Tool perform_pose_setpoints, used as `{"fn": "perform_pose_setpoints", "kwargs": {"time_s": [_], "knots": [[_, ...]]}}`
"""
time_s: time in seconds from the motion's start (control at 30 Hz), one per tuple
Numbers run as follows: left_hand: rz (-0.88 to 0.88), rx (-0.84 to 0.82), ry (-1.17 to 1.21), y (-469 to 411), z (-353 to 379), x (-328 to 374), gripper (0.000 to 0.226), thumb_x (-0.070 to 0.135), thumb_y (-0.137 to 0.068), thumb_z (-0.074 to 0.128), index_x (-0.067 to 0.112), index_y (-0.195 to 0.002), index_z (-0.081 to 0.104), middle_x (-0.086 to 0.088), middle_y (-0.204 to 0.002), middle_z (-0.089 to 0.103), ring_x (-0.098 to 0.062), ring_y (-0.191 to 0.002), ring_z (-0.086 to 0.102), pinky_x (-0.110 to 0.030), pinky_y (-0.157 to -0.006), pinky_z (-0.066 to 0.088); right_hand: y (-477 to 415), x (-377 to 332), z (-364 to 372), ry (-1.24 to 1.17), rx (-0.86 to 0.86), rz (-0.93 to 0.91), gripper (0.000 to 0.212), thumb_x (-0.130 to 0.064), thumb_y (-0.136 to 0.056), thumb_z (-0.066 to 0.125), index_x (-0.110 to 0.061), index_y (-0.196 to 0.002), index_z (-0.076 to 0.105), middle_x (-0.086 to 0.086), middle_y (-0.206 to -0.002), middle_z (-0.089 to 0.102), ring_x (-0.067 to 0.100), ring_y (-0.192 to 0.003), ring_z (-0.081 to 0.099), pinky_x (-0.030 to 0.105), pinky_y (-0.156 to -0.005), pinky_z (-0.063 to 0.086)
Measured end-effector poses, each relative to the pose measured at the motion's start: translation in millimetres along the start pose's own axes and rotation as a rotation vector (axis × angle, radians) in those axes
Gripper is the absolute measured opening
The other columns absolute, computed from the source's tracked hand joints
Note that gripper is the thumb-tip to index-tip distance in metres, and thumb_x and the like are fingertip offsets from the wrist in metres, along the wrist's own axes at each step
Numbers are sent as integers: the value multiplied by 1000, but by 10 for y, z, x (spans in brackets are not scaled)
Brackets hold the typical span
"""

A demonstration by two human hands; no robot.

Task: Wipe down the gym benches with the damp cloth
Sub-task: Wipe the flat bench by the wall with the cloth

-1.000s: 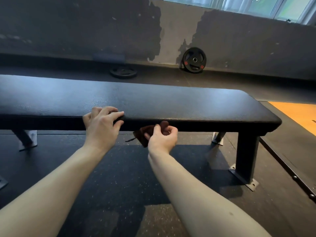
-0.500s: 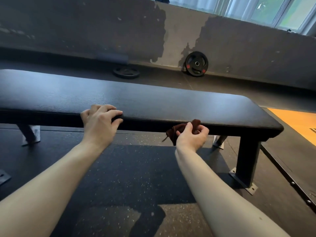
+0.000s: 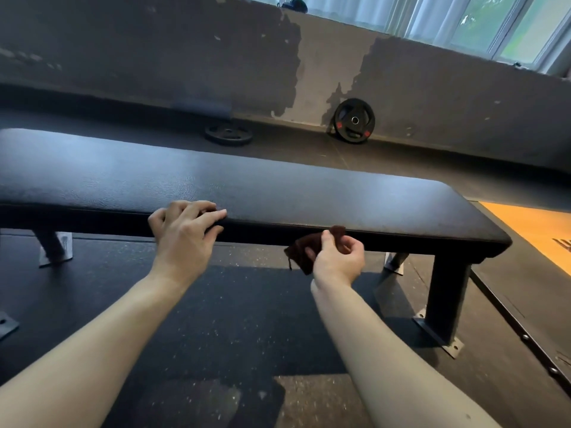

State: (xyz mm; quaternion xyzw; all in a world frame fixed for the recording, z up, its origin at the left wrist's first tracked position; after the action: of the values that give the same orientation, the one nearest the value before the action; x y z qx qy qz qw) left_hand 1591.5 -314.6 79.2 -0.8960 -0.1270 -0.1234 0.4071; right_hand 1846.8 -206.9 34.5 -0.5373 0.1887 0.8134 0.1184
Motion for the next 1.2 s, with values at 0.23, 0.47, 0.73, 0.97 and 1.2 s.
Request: {"fn": "perform_pose_setpoints", "kwargs": {"time_s": [0.23,0.47,0.73,0.97,1.2], "knots": [[-60,0,25,-45,-38,-84,19,31,-87,79,30,-106,79,11,-114,68,-20,-112,50,-39,-91,22,207,233,225,2,97,-41,18,-17,-98,68,-23,-96,51,14,-126,53,27,-103,64,26,-54,59],[-91,3,33,-67,-17,-185,25,38,-83,81,29,-107,78,10,-117,68,-20,-116,48,-39,-94,22,694,632,617,-15,-151,88,21,-7,-92,74,-14,-91,54,12,-106,57,25,-93,65,38,-60,64],[-86,-12,44,-48,-61,-240,27,39,-86,79,27,-109,77,9,-119,66,-21,-119,47,-38,-95,21,193,-65,127,-9,-7,-53,17,-16,-95,74,-16,-101,58,5,-111,62,23,-96,69,32,-62,63],[-92,5,36,-53,-185,-446,26,38,-86,78,27,-109,78,9,-118,66,-21,-117,48,-38,-93,21,488,275,452,25,39,-94,20,-21,-95,73,-26,-95,54,10,-124,57,26,-104,66,26,-60,62],[-91,21,19,-39,-159,-453,24,38,-85,80,29,-107,78,11,-117,66,-21,-116,48,-36,-92,20,1031,782,821,-34,-210,86,23,-3,-91,75,-10,-92,53,9,-96,59,18,-82,66,32,-63,63]]}}
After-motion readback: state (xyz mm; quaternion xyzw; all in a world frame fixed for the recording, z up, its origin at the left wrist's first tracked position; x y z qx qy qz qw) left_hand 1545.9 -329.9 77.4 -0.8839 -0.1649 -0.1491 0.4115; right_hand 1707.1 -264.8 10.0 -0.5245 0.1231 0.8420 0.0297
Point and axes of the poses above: each hand's wrist, its own y-axis away from the middle knuckle, its own z-axis out of the palm, x = y × z, the point moved 6 cm from there along -y, towards the middle knuckle
